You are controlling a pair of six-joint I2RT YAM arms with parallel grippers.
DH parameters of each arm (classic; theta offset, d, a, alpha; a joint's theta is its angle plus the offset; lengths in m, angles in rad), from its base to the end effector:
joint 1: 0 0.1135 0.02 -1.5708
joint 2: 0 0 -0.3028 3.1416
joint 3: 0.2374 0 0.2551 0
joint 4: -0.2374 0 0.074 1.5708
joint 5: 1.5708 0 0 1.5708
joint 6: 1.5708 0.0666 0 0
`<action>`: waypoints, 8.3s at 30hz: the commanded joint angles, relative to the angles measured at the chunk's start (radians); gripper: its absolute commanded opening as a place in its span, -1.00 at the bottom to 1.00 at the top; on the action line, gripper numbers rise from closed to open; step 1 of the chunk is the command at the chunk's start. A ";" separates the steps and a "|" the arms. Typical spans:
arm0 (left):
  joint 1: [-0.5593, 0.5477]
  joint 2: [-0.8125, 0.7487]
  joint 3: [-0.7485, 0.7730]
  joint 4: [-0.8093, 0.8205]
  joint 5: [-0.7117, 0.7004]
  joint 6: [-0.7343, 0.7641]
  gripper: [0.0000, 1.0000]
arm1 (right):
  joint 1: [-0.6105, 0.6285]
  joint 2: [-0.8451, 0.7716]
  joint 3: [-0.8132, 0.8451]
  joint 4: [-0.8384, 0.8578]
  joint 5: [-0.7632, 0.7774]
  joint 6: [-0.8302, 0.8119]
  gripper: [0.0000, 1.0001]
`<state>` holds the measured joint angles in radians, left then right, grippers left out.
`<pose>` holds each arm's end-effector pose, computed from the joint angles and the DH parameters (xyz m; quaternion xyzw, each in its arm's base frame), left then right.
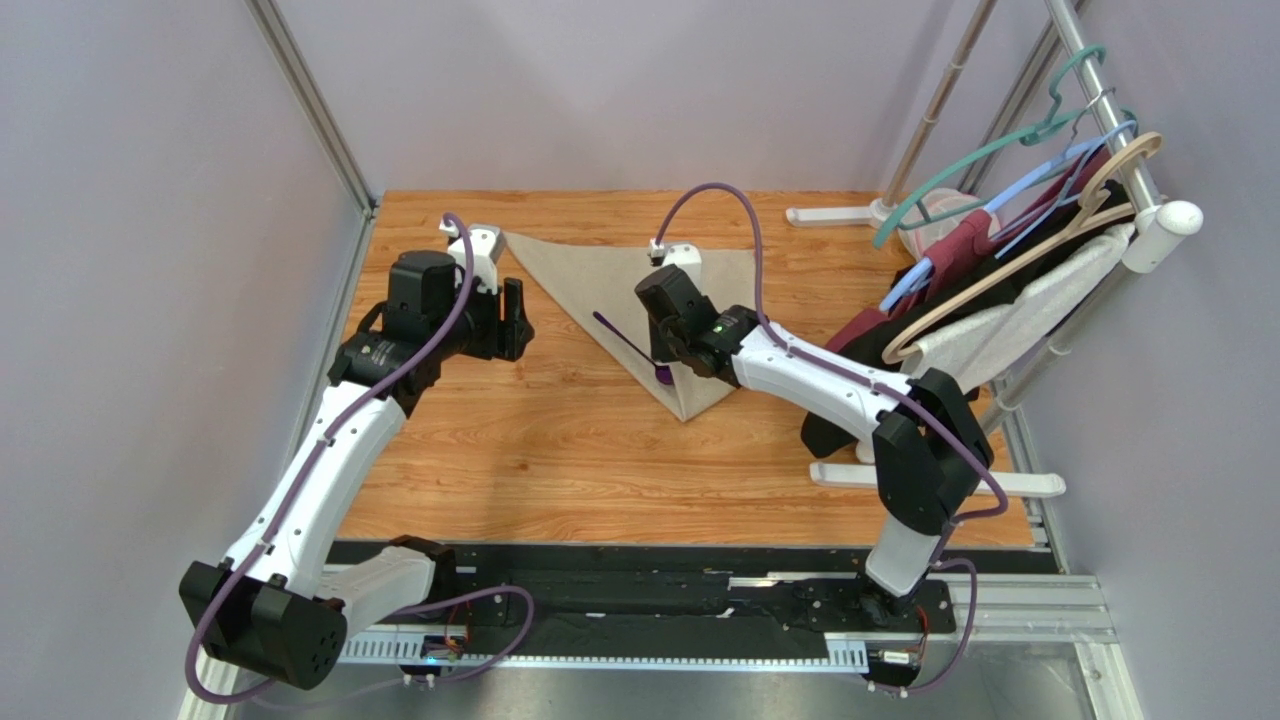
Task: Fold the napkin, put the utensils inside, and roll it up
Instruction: Fold the napkin
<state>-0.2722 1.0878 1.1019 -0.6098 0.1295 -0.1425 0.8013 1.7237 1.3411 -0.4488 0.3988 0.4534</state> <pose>0.2311 -0.0734 0.3666 0.0874 0.8778 -0.1522 0.4457 0.3037 0.2763 0.2758 -0.0877 0.9126 0.0584 0.3952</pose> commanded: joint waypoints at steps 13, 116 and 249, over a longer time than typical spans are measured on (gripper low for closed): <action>0.004 -0.012 0.001 0.024 0.010 0.017 0.33 | -0.002 0.180 0.266 0.107 -0.150 -0.113 -1.00; 0.145 0.184 0.006 0.117 0.203 -0.123 0.30 | 0.105 0.281 0.130 0.262 -0.002 -0.426 -0.16; 0.502 0.549 -0.425 0.846 0.122 -0.660 -0.81 | 0.414 0.122 -0.171 0.131 0.049 -0.157 -0.99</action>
<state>0.2249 1.6341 0.6483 0.2352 0.2329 -0.8303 1.2095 1.8496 1.1416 -0.3397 0.4580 0.2916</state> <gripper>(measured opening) 0.134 0.010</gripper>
